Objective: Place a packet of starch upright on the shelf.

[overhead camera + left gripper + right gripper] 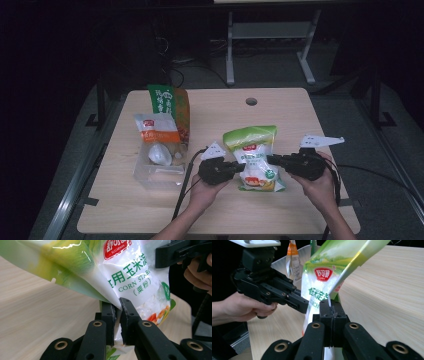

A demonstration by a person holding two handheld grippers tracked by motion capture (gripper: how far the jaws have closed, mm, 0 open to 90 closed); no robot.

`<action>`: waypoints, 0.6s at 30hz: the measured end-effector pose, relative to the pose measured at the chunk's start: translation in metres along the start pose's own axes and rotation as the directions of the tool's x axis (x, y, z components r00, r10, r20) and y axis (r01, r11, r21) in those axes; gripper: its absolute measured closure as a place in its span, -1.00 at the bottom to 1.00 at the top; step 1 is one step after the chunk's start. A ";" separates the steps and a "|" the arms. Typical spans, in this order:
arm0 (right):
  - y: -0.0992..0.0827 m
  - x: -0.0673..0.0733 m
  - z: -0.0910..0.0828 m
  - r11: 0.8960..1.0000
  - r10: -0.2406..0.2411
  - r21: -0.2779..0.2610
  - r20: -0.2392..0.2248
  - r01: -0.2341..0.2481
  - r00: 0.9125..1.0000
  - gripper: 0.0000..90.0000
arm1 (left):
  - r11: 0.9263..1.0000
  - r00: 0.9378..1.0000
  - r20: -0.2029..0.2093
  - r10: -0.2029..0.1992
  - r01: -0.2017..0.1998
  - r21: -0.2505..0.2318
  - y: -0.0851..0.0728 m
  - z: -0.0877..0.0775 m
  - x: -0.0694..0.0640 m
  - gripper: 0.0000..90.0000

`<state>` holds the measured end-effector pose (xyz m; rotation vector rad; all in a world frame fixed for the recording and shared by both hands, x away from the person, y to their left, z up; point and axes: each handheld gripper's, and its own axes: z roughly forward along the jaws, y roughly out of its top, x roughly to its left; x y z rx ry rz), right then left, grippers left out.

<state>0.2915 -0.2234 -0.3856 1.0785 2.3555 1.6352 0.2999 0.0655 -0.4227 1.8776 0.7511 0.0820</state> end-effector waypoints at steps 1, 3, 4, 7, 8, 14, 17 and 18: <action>0.000 0.000 0.002 1.000 -0.005 0.005 0.002 0.005 1.000 0.97 | 1.000 1.000 -0.014 0.016 -0.016 0.002 0.000 -0.001 0.000 0.84; -0.004 -0.001 0.008 0.999 -0.024 0.031 0.019 0.024 1.000 0.95 | 0.998 0.997 -0.042 0.057 -0.056 0.017 -0.001 -0.004 -0.001 0.85; -0.006 -0.001 0.009 0.999 -0.026 0.043 0.020 0.025 0.999 0.94 | 0.998 0.997 -0.047 0.063 -0.063 0.017 -0.002 -0.005 -0.002 0.85; -0.013 -0.002 0.013 0.997 -0.033 0.071 0.028 0.031 0.999 0.92 | 0.995 0.993 -0.057 0.102 -0.100 0.030 -0.003 -0.006 -0.005 0.86; -0.013 -0.002 0.013 0.997 -0.033 0.071 0.028 0.031 0.999 0.92 | 0.995 0.993 -0.057 0.102 -0.100 0.030 -0.003 -0.006 -0.005 0.86; -0.024 -0.005 0.013 0.995 -0.016 0.099 0.004 0.015 1.000 0.80 | 0.985 0.983 -0.064 0.169 -0.167 0.037 -0.006 -0.005 -0.015 0.87; -0.023 -0.005 0.013 0.994 -0.015 0.112 -0.022 0.017 1.000 0.65 | 0.984 0.983 -0.062 0.175 -0.172 0.042 -0.006 -0.006 -0.016 0.87; -0.023 -0.004 0.013 0.993 -0.020 0.118 -0.029 0.023 0.999 0.61 | 0.984 0.982 -0.062 0.176 -0.174 0.043 -0.006 -0.006 -0.016 0.86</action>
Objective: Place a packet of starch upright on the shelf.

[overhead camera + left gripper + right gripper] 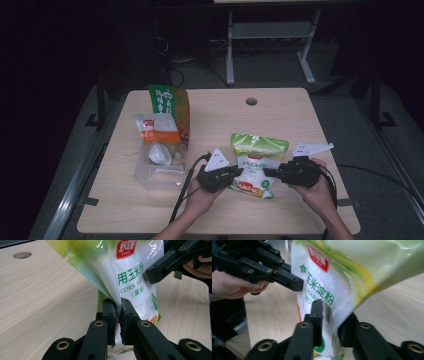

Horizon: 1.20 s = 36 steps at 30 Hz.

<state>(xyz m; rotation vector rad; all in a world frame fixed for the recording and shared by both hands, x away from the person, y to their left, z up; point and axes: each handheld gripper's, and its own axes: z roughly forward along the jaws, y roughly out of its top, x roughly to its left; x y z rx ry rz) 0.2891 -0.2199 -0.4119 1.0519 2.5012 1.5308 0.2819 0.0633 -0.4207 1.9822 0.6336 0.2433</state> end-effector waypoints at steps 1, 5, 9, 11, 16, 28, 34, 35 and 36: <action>0.001 0.001 0.001 1.000 -0.008 0.007 0.001 0.008 1.000 0.55 | 1.000 1.000 0.000 0.005 -0.005 -0.001 0.000 0.000 0.000 0.86; 0.005 0.003 0.006 1.000 -0.021 0.019 -0.019 0.022 1.000 0.38 | 1.000 1.000 0.007 0.014 -0.014 0.003 0.000 -0.001 -0.001 0.86; 0.010 0.007 0.013 0.998 -0.050 0.044 -0.002 0.050 0.999 0.45 | 0.999 0.999 0.006 0.031 -0.031 0.012 0.001 -0.001 -0.003 0.86; 0.011 0.008 0.015 0.997 -0.053 0.048 0.004 0.053 0.999 0.51 | 0.999 0.999 0.006 0.033 -0.033 0.018 0.001 -0.002 -0.003 0.86; 0.010 0.010 0.014 0.998 -0.051 0.045 0.017 0.050 0.999 0.67 | 0.999 1.000 0.011 0.027 -0.027 0.021 0.001 -0.003 -0.001 0.82; 0.011 0.007 0.009 0.999 -0.014 0.046 0.013 0.013 1.000 0.94 | 0.999 1.000 0.006 0.023 -0.023 0.047 -0.003 -0.009 0.000 0.53; 0.017 0.012 0.008 0.998 -0.034 0.050 0.031 0.032 0.999 0.96 | 0.999 1.000 0.006 0.015 -0.016 0.050 -0.009 -0.017 0.000 0.45; 0.018 0.012 0.007 0.998 -0.041 0.051 0.034 0.040 0.999 0.96 | 0.998 1.000 0.005 0.019 -0.019 0.052 -0.010 -0.019 0.000 0.43; 0.020 0.012 0.007 0.998 -0.042 0.052 0.039 0.040 0.998 0.96 | 0.998 1.000 0.005 0.019 -0.019 0.052 -0.010 -0.019 0.000 0.42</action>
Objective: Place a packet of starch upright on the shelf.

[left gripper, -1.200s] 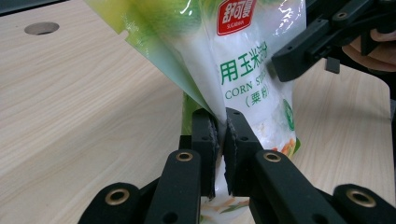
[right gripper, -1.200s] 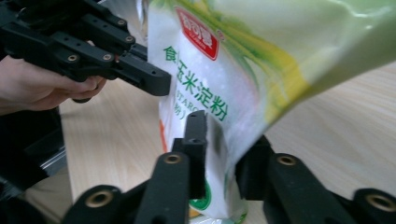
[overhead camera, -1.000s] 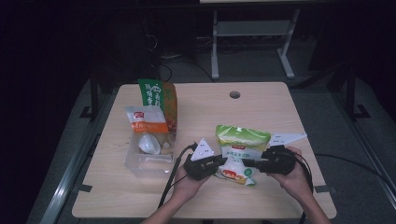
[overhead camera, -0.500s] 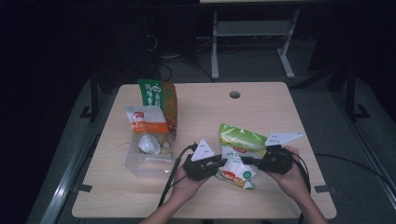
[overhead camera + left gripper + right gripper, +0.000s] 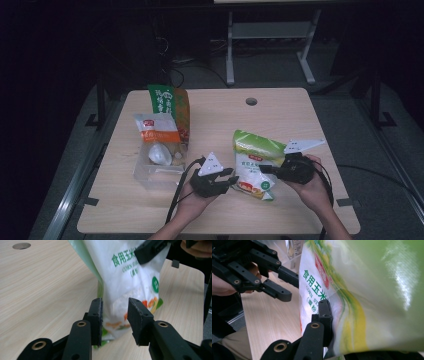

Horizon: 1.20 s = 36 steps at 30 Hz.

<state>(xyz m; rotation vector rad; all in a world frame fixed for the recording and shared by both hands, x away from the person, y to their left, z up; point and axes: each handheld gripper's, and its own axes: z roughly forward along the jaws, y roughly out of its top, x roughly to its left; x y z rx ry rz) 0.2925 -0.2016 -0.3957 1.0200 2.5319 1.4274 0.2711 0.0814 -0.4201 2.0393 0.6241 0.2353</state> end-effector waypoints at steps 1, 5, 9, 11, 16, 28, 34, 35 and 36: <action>0.001 0.000 -0.001 1.000 -0.006 0.002 0.003 0.006 1.000 0.96 | 1.000 1.000 0.001 -0.001 0.001 -0.001 -0.001 -0.002 0.000 0.41; 0.005 0.001 -0.003 1.000 -0.010 -0.002 0.018 0.010 1.000 0.96 | 1.000 1.000 -0.003 0.001 -0.001 0.000 -0.004 -0.006 0.000 0.37; 0.010 -0.003 -0.006 1.000 -0.006 -0.009 0.030 0.006 1.000 0.96 | 1.000 1.000 0.000 -0.012 0.012 -0.007 -0.007 -0.009 -0.002 0.30; 0.012 -0.004 -0.007 1.000 -0.005 -0.010 0.033 0.006 0.999 0.97 | 1.000 1.000 0.003 -0.012 0.012 -0.009 -0.010 -0.010 -0.002 0.28; 0.019 -0.007 -0.006 1.000 -0.006 -0.011 0.037 0.006 0.999 0.97 | 1.000 1.000 0.008 -0.019 0.019 -0.004 -0.014 -0.012 -0.002 0.22; 0.035 -0.009 0.003 1.000 -0.014 0.001 0.034 0.014 0.999 0.97 | 1.000 1.000 0.021 0.009 -0.009 0.000 -0.017 -0.022 -0.008 0.06; 0.045 -0.006 0.006 1.000 -0.025 -0.002 0.035 0.025 0.999 0.97 | 1.000 1.000 0.024 0.010 -0.010 0.003 -0.019 -0.023 -0.008 0.00; 0.047 -0.007 0.007 1.000 -0.031 -0.003 0.033 0.031 0.999 0.97 | 1.000 1.000 0.026 0.011 -0.011 0.005 -0.020 -0.024 -0.009 -0.01; 0.051 -0.006 0.008 0.999 -0.032 -0.006 0.029 0.033 0.999 0.97 | 1.000 1.000 0.026 0.011 -0.011 0.004 -0.020 -0.023 -0.009 -0.03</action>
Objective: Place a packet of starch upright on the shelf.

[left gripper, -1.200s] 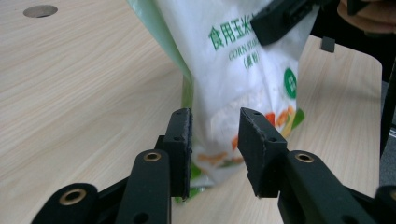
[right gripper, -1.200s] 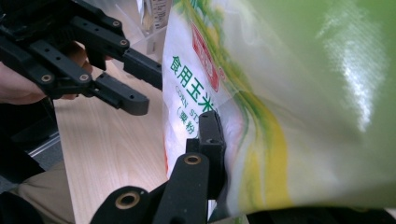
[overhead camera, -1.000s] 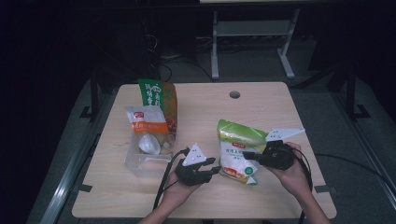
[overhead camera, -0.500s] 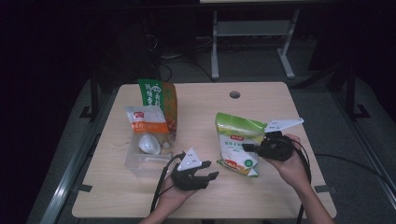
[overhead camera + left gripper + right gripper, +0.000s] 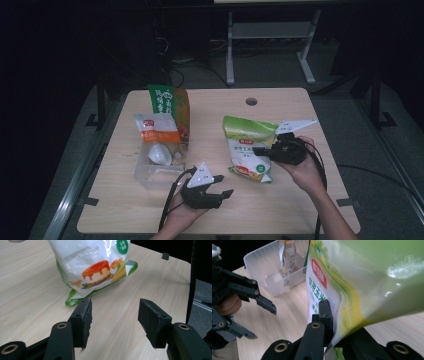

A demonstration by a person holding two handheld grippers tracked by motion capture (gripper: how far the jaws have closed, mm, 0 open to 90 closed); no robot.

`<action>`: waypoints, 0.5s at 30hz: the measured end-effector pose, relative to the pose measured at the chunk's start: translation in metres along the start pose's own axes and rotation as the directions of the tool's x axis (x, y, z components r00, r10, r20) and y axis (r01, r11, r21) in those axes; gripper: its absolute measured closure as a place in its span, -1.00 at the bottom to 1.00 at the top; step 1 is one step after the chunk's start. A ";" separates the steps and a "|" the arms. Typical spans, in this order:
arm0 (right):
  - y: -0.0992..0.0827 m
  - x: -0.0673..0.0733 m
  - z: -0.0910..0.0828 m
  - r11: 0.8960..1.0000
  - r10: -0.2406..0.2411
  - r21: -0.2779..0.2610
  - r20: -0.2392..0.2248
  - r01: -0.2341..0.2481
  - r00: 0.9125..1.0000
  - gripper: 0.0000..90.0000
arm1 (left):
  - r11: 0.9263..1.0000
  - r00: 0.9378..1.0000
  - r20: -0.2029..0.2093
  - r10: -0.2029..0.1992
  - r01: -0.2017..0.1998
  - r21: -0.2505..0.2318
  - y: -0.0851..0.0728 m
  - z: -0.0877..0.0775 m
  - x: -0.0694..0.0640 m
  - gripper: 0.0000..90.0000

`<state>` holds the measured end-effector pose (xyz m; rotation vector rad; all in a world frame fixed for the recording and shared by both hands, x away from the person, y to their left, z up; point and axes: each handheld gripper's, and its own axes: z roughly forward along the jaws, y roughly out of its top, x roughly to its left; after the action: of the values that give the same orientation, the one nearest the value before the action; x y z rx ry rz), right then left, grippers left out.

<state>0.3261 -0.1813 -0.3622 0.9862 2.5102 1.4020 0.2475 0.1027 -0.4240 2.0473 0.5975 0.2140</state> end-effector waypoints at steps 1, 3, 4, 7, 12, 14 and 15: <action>0.000 0.000 0.000 1.000 0.000 0.000 0.000 0.000 1.000 0.97 | 1.000 1.000 0.001 0.001 -0.001 0.000 0.000 0.000 0.000 -0.03; 0.005 0.001 0.002 1.000 -0.004 -0.002 -0.004 0.004 1.000 0.97 | 1.000 1.000 0.002 -0.002 0.002 -0.001 -0.001 0.000 -0.001 -0.05; 0.008 0.001 0.003 1.000 -0.007 -0.003 -0.005 0.007 1.000 0.97 | 1.000 1.000 0.003 -0.009 0.009 -0.002 -0.001 0.001 -0.002 -0.06; 0.015 0.003 0.005 1.000 -0.014 -0.004 -0.011 0.014 1.000 0.97 | 1.000 1.000 0.006 0.004 -0.004 0.000 -0.002 0.000 -0.002 -0.07; 0.026 0.007 0.009 0.999 -0.035 -0.002 -0.016 0.035 0.999 0.97 | 1.000 1.000 0.005 0.007 -0.007 -0.022 -0.003 -0.001 -0.003 -0.09; 0.033 0.011 0.012 0.999 -0.044 -0.004 -0.022 0.044 0.999 0.97 | 1.000 1.000 0.008 0.006 -0.006 -0.022 -0.004 -0.002 -0.005 -0.09; 0.036 0.012 0.013 0.999 -0.050 -0.005 -0.024 0.049 0.998 0.97 | 1.000 1.000 0.010 0.017 -0.017 -0.026 -0.004 -0.002 -0.007 -0.10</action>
<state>0.3393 -0.1518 -0.3385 0.9052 2.5290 1.4133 0.2395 0.1026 -0.4263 2.0277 0.5688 0.2201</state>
